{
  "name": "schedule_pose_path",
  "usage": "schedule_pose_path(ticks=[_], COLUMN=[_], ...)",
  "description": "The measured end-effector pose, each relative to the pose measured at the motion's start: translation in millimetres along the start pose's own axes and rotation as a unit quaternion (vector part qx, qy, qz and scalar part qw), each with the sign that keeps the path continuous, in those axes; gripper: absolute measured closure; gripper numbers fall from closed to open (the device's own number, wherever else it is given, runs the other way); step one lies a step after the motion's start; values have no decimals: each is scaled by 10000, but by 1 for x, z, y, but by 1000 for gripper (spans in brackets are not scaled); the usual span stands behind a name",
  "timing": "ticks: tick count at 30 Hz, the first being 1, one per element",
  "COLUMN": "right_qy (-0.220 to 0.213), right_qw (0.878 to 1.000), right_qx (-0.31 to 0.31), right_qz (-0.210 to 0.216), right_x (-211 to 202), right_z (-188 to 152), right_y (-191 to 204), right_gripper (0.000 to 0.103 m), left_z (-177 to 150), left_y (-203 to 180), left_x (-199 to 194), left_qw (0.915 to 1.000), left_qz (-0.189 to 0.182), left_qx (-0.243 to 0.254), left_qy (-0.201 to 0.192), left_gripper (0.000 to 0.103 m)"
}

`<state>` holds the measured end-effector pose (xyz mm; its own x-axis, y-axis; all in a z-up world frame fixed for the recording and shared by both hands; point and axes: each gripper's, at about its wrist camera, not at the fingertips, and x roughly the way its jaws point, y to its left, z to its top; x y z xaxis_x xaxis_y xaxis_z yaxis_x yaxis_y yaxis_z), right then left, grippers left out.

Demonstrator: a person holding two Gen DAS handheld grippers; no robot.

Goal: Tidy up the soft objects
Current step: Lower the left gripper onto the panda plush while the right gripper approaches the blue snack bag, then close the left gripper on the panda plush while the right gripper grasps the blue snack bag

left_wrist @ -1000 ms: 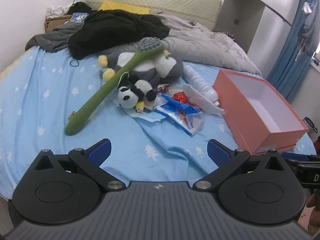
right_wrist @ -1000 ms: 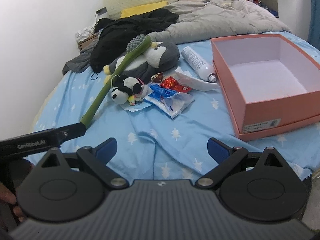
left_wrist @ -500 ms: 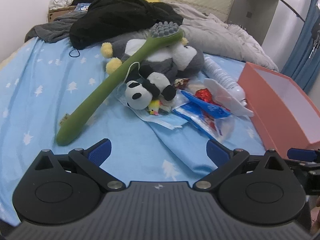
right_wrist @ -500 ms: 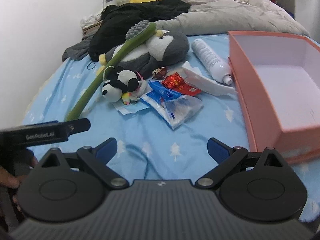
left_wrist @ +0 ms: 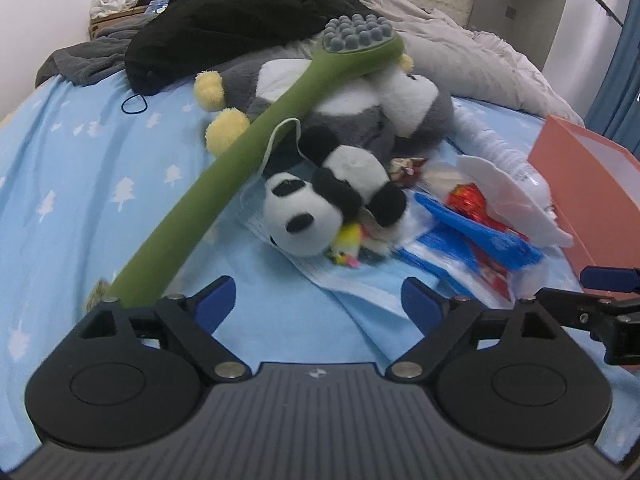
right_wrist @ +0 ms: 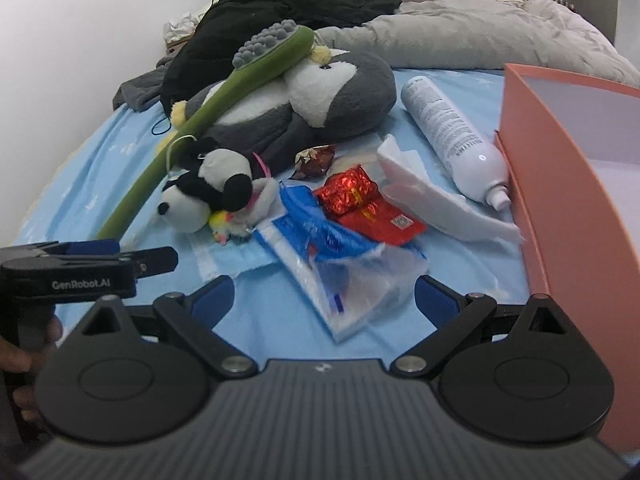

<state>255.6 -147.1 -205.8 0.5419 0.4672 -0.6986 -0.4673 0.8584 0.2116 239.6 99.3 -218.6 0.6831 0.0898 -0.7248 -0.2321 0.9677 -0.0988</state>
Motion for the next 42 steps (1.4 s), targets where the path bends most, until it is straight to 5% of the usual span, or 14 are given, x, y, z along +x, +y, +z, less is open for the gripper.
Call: schedule_pose_path(ticks=[4,12,23,33,42], right_qy=[120,157,207,-28,60], right_qw=[9999,9991,9980,9986,9996], right_qx=[9,-295,-476,-400,-158], right_qz=[-57,-268,-361,-353,-238], right_x=[22,45,43,-2,-40], right_z=[8,11,11,5,-28], right_y=[-5,-4,-2,14,27], right_gripper=[28,39,74,87,88], left_z=[10,20,17,4,-48], left_y=[8,19,21,16,4], left_x=[17,38,32,-18,-60], left_qw=[9999,9996,9980,9960,9978], left_qz=[7,27,-143,-94,-191], left_qx=[-53,-181,-368,-575,-605], left_qy=[-85,-237,-486,-674,-165], left_gripper=[20,38,55,58,62])
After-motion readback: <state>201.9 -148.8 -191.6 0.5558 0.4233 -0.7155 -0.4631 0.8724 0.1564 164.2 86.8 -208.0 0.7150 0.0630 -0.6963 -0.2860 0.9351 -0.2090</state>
